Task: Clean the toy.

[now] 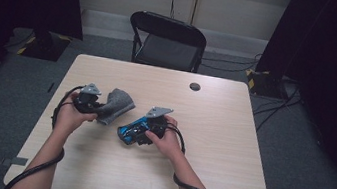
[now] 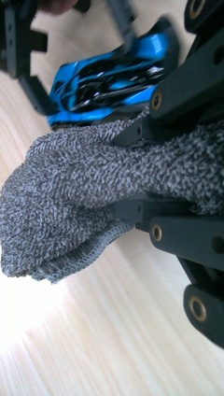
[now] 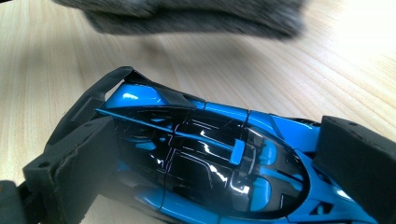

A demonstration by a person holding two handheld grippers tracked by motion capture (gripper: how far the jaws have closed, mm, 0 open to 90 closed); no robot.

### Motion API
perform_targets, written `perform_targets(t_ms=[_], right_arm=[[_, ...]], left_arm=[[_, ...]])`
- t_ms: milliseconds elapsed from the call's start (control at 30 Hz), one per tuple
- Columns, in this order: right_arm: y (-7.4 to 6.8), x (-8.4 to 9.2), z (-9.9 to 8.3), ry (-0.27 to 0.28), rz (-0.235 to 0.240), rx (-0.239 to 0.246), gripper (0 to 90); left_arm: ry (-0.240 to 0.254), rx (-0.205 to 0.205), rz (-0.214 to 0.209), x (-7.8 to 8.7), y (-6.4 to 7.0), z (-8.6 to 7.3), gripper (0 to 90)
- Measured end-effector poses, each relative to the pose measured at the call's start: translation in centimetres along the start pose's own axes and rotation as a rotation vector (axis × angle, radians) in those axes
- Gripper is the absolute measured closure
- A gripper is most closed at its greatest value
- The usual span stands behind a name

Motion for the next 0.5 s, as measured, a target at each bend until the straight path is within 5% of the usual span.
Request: perform_targets(t_ms=[500], right_arm=[[0.0, 0.0, 0.0, -0.001, 0.002, -0.001, 0.0]], left_arm=[[-0.076, -0.022, -0.052, -8.3, -0.1, 2.1, 70.0]])
Point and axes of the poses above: each handheld gripper's, and its own axes: x roughly backward along the jaws, z roughly out of its top, y roughly to its right, the point moved 6 cm from there along -x, roughly forward along the jaws, and after that the axes turned 13 degrees about -z, right-handed, at the moved point
